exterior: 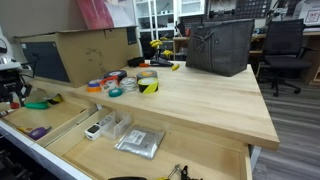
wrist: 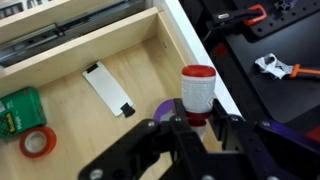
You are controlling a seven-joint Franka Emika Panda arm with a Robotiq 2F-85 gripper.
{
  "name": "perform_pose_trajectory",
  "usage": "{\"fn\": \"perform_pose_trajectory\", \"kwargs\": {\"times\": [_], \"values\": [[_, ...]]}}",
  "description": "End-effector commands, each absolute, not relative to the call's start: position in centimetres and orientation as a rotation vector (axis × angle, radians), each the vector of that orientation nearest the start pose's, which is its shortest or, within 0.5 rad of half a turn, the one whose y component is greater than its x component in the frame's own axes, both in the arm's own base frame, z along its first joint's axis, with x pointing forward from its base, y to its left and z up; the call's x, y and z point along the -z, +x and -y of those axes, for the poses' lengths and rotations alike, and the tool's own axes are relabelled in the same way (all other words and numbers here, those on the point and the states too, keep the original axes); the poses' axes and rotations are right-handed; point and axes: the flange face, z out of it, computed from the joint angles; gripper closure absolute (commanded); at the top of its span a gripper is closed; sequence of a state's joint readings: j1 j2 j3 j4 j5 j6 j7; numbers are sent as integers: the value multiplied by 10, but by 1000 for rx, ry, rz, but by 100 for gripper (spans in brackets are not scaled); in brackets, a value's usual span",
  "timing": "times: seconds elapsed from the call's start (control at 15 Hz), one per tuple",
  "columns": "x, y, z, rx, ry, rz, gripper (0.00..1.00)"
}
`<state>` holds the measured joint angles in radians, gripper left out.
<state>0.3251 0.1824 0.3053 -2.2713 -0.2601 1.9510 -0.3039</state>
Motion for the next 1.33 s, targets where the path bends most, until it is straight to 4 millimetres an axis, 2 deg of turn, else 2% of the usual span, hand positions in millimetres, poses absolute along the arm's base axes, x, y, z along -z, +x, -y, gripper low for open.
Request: {"fn": "perform_pose_trajectory", "kwargs": {"times": [0.0,0.27,0.4,0.87,1.27], "values": [[-263,368,-240,-637,-2914,1433,93],[-264,366,-203,-553,-2992,1112,93],[-266,379,-176,-510,-3022,964,93],[-288,464,-82,-270,-3123,444,93],[-313,541,-41,-22,-3174,-20,93]]}}
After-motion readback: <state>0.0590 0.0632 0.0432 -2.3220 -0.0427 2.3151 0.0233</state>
